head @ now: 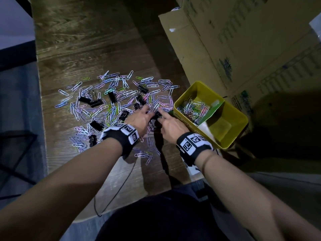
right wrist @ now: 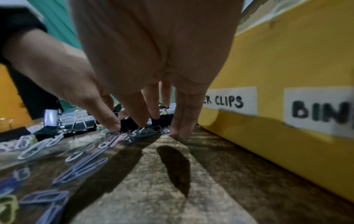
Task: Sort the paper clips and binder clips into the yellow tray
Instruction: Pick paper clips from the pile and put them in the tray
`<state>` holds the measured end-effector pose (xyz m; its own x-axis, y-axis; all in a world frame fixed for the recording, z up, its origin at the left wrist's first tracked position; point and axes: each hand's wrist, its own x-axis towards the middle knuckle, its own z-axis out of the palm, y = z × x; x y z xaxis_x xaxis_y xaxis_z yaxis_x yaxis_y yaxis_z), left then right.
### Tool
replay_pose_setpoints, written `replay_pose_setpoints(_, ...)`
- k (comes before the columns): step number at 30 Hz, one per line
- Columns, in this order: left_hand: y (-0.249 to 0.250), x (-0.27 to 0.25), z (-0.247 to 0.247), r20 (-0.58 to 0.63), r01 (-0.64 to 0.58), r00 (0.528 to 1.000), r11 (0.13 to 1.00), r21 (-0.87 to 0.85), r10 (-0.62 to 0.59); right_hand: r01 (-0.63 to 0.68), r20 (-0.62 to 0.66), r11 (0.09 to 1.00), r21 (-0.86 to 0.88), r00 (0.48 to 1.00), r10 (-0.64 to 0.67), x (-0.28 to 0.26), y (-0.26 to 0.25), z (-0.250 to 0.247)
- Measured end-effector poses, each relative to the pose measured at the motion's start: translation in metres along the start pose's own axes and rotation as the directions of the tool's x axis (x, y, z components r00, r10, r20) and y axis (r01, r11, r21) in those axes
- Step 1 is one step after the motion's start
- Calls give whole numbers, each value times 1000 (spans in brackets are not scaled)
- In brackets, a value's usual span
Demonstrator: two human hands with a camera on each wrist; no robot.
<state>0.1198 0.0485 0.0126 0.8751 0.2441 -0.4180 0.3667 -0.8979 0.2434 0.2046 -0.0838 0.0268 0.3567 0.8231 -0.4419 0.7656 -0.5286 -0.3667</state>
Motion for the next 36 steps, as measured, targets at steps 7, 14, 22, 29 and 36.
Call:
replay_pose_setpoints(7, -14, -1, 2, 16, -44, 999, 998, 43, 44, 22, -92, 998, 64, 996, -16, 3, 2, 12)
replay_pose_setpoints(14, -43, -3, -18, 9, 47, 999, 989, 138, -49, -189, -139, 980, 60, 971, 196, -51, 6, 23)
replay_pose_setpoints(22, -22, 34, -51, -296, 23, 955, 997, 75, 1, -395, -54, 918, -38, 918, 393, -69, 12, 26)
replay_pose_setpoints(29, 17, 116, -50, -35, -73, 997, 997, 24, 74, -383, -54, 922, 52, 921, 386, -68, 14, 24)
replay_pose_setpoints(36, 19, 140, -30, 138, -44, 990, 992, 121, 27, -394, -36, 910, 127, 915, 401, -80, 23, 26)
